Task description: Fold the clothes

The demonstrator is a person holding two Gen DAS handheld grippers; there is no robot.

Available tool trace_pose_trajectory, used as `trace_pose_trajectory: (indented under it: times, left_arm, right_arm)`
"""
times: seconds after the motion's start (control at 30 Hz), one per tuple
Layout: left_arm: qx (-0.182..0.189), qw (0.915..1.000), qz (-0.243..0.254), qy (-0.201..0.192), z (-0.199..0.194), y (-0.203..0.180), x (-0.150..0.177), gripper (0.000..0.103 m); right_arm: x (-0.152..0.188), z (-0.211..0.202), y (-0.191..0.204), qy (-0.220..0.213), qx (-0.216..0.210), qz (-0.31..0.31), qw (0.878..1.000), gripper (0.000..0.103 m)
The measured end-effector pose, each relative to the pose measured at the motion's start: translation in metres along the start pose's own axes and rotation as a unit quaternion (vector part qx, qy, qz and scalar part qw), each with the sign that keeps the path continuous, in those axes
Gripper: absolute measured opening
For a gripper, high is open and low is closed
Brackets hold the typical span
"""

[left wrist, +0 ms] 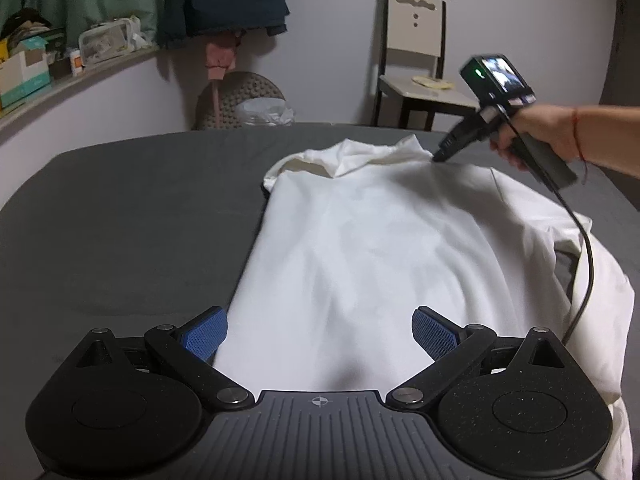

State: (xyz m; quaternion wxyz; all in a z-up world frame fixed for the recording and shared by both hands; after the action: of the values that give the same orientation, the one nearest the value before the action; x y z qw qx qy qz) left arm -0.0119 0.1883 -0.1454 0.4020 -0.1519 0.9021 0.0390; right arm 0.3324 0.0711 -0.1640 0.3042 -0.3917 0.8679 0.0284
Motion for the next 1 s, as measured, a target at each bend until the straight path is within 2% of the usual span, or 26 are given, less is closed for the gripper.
trace_pose_trajectory:
  times: [0.07,0.1,0.2,0.23,0.33,0.5,0.67,0.83,1.0]
  left_arm:
    - [-0.001,1.0000,-0.003,0.000,-0.001,0.001,0.000,0.099]
    - [-0.002,1.0000,-0.004,-0.001,-0.001,0.002,0.000,0.099]
    - [-0.003,1.0000,-0.008,-0.001,-0.002,0.004,0.001,0.099]
    - [-0.004,0.9999,-0.010,-0.001,-0.002,0.005,0.001,0.099]
    - [-0.006,0.9999,-0.014,-0.002,-0.003,0.007,0.001,0.099]
    - [-0.009,0.9998,-0.020,-0.002,-0.004,0.010,0.002,0.099]
    - [-0.007,0.9999,-0.015,0.001,-0.001,0.007,0.002,0.099]
    - [-0.013,0.9999,-0.008,0.002,-0.001,0.005,0.002,0.099]
    - [-0.019,0.9998,-0.009,0.001,-0.002,0.005,0.001,0.099]
  right_arm:
    - [-0.007,0.002,0.001,-0.005,0.035,-0.017,0.999,0.001]
    - [-0.013,-0.003,0.005,-0.024,0.054,-0.031,0.998,0.001]
    - [-0.028,-0.019,0.024,-0.117,0.111,-0.095,0.982,0.001]
    - [-0.028,-0.017,0.028,-0.116,0.117,-0.111,0.980,0.001]
    - [-0.017,-0.001,0.026,-0.065,0.117,-0.104,0.986,0.002]
    - [0.005,-0.009,-0.018,-0.032,0.044,0.008,0.998,0.011]
    - [0.029,-0.021,-0.058,-0.009,-0.020,0.093,0.995,0.016]
    - [0.056,-0.027,-0.077,0.014,-0.044,0.096,0.994,0.026]
    - [0.069,-0.039,-0.069,-0.017,-0.056,0.066,0.996,0.033]
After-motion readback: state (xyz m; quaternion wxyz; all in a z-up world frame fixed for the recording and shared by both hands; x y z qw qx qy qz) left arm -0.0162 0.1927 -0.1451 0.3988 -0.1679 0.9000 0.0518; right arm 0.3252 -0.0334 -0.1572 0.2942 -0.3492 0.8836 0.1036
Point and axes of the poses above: each gripper's, at about its wrist camera, not at the fingertips, and z roughly the way its jaws point, y to its left, x to its underside, the point moved 4 cm from there along z, roughly the way its jaws point, and after that the axes turned 2 degrees about x, right-handed, at the moved point
